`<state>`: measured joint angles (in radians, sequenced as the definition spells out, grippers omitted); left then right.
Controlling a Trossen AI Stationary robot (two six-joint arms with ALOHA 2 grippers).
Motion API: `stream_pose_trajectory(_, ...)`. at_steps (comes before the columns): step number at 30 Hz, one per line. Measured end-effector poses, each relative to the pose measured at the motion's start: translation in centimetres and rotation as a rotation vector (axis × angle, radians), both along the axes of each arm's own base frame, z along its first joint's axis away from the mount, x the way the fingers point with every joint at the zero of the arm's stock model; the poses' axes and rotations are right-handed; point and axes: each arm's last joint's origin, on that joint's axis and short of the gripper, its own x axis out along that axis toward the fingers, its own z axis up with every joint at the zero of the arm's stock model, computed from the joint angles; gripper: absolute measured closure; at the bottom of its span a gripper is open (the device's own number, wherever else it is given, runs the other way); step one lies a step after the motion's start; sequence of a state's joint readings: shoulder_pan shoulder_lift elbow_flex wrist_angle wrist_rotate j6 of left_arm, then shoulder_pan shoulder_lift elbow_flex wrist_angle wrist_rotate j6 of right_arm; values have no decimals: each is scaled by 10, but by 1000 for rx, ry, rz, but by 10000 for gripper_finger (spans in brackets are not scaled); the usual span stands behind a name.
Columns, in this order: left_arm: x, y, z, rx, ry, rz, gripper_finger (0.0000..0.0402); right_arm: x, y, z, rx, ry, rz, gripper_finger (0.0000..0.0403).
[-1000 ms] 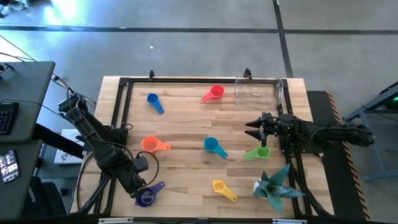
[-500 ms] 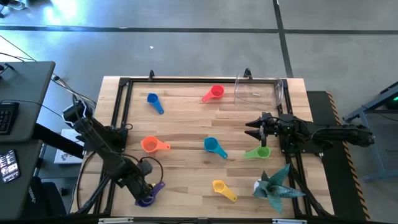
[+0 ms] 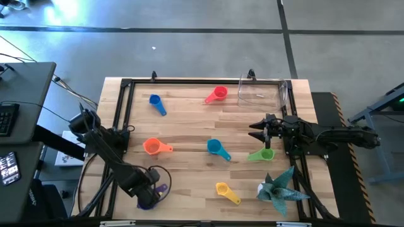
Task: Nest measuring cups in basket
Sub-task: Move the purple measuring cup to the top center of the table
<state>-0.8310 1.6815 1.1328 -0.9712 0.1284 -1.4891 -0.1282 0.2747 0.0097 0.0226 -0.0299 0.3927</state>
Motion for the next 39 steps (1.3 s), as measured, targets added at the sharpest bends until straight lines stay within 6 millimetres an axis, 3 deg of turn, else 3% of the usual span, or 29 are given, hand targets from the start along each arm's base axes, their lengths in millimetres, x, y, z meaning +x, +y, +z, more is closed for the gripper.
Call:
stream_pose_trajectory(13, 2, -3, -10, 11, 34, -35, 270, 0, 0, 0, 1, 5, 0, 182)
stream_pose_trajectory(24, 2, -3, -10, 12, 29, -60, 392, 0, 0, 0, 0, 5, 0, 182)
stream_pose_trajectory(33, 5, 1, -8, 2, 25, -56, 397, 0, 0, 0, 0, 4, 0, 182)
stream_pose_trajectory(39, 16, 20, 6, -28, -17, -60, 399, 0, 0, -1, 0, 5, 0, 182)
